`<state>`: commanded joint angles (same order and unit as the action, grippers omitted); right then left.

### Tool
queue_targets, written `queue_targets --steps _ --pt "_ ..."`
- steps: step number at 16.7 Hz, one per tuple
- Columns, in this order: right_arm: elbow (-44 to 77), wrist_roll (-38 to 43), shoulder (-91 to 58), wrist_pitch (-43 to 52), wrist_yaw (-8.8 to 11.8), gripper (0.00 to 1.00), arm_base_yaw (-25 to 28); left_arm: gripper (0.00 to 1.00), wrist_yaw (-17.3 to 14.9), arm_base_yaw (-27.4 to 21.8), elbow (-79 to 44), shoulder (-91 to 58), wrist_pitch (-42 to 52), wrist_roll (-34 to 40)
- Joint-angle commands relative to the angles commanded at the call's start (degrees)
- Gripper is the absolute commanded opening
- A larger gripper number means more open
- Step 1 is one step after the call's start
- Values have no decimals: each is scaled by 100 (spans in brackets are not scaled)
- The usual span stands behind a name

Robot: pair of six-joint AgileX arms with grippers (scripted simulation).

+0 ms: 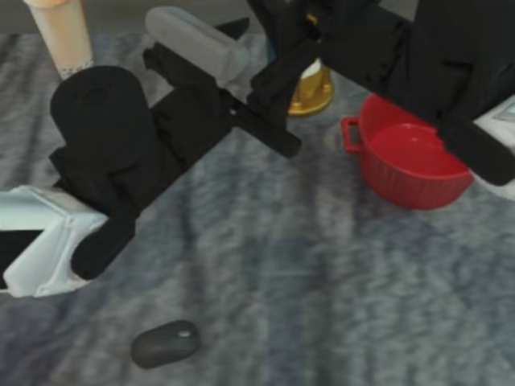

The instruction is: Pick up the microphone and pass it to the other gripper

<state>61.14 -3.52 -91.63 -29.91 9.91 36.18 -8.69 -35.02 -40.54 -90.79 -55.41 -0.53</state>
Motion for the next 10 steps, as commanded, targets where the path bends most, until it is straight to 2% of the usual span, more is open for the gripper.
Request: queue_targets --steps 2,8,10 --pt "-48 6 43 4 58 0 -46 100 -23 25 96 97 14 3" --pt "-503 4 524 0 626 0 -564 100 -196 324 1303 1362 68 21" --pt "-589 -7 603 3 727 0 -660 100 -232 372 1477 1538 61 24"
